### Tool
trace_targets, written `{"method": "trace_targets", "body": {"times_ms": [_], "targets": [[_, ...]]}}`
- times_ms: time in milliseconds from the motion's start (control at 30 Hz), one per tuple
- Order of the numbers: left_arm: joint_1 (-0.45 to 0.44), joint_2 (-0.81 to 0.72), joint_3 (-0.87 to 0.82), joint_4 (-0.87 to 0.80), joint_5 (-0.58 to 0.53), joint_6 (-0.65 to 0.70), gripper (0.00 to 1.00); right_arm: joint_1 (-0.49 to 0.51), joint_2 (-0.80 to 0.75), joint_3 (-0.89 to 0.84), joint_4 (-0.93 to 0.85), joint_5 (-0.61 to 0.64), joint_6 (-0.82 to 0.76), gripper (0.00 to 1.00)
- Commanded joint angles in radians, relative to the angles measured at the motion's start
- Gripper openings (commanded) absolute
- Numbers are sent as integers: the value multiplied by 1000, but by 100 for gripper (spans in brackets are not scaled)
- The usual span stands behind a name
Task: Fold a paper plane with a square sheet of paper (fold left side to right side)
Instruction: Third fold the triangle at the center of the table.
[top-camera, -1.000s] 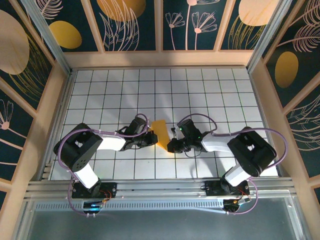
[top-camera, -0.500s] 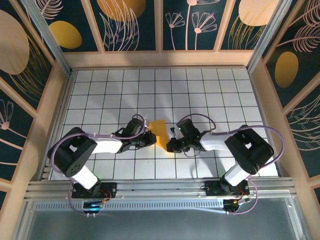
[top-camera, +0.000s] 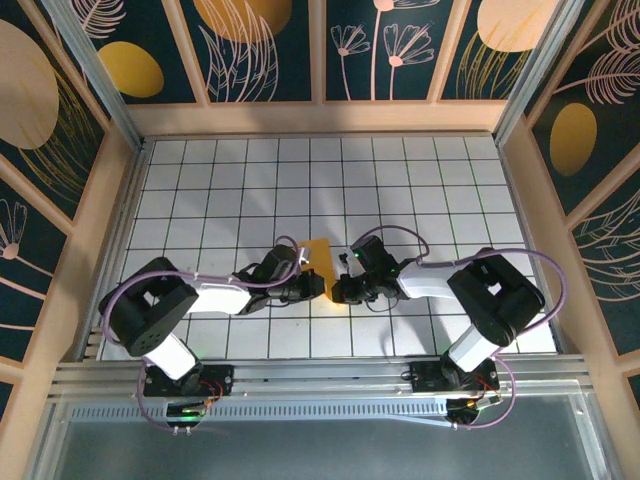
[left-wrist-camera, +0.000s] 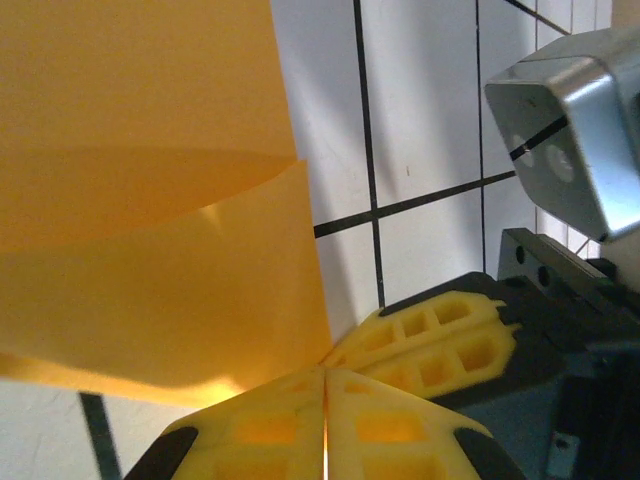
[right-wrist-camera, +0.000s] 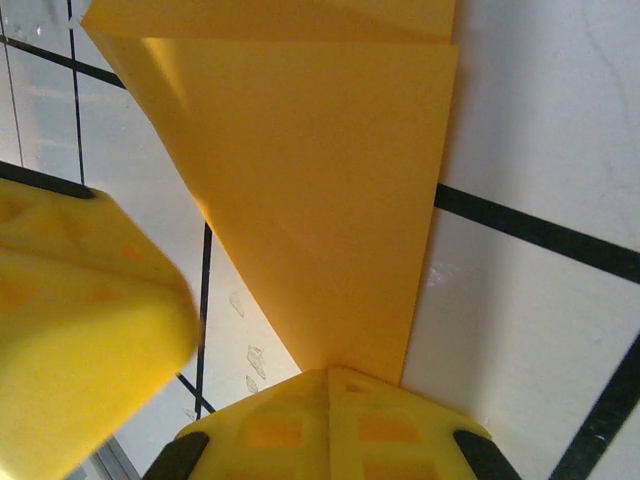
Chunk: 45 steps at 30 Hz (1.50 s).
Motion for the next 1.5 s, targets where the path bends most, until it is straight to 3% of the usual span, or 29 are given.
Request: {"method": "trace_targets", "body": {"times_ms": [0,233,900,1467], "targets": [[-14,40,41,35,4,-19,9,6,57,-26,-142,146,-12,0],[-17,66,43,51,-18,-52,9,10,62,-27,-147,153,-15,0],[-8,87,17,-100,-146,-54,7,14,83,0,-242,198,-41,0],[198,11,-58,-146,-155,55,7,20,87,4,-260,198,-47,0]]}}
